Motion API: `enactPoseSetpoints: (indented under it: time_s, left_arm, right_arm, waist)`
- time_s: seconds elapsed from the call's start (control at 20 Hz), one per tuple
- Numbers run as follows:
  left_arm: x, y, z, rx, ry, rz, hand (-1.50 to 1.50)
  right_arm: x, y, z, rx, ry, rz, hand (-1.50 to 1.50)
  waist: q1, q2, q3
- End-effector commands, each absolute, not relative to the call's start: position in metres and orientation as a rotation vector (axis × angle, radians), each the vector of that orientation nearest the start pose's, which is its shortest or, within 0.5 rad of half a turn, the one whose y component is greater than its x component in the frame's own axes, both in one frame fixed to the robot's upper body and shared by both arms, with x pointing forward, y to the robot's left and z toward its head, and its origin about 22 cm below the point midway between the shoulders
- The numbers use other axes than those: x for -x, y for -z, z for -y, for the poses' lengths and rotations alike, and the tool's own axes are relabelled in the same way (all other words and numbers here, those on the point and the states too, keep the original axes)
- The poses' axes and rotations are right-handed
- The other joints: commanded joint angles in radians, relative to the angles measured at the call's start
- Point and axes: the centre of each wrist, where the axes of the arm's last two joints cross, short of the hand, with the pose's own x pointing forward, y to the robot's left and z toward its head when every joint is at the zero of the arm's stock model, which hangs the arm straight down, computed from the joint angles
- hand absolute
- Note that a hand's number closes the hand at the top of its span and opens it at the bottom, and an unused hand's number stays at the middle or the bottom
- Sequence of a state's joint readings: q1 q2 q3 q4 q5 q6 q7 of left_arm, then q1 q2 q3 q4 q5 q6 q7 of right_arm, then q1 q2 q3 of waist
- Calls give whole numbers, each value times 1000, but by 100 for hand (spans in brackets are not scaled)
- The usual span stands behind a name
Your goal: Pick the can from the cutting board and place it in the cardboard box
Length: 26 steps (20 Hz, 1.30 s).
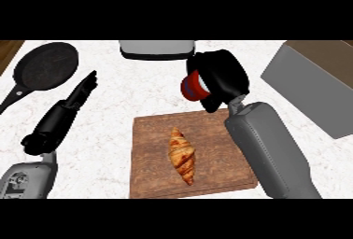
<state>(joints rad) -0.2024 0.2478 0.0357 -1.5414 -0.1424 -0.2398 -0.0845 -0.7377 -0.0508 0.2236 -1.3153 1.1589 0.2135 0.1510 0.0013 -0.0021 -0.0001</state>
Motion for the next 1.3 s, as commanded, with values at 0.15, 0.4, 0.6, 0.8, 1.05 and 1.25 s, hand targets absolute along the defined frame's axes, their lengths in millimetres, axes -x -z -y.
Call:
enactPoseSetpoints:
  time_s: [0.15, 0.4, 0.6, 0.8, 1.05, 1.25]
  left_arm:
    - [-299, -74, -264, -119, 525, 1747, 0]
    - [-292, -74, -286, -105, 539, 1753, 0]
    - [-297, -72, -263, -88, 531, 1760, 0]
    - [-296, -59, -266, -88, 531, 1742, 0]
    - [-287, -52, -260, -83, 539, 1742, 0]
    - [-295, -66, -256, -84, 556, 1754, 0]
  right_arm:
    - [-359, -207, 116, 1069, -868, 1680, 150]
    - [-369, -219, 162, 1170, -633, 1585, 150]
    - [-383, -239, 202, 1207, -525, 1539, 150]
    - [-396, -254, 251, 1244, -496, 1495, 150]
    - [-411, -240, 314, 1262, -665, 1338, 150]
    - [-419, -207, 334, 1130, -768, 1104, 150]
  waist:
    - [-12, -2, 1]
    - [1, 2, 0]
    - [1, 3, 0]
    - [3, 5, 0]
    - [13, 8, 0]
    - [15, 10, 0]
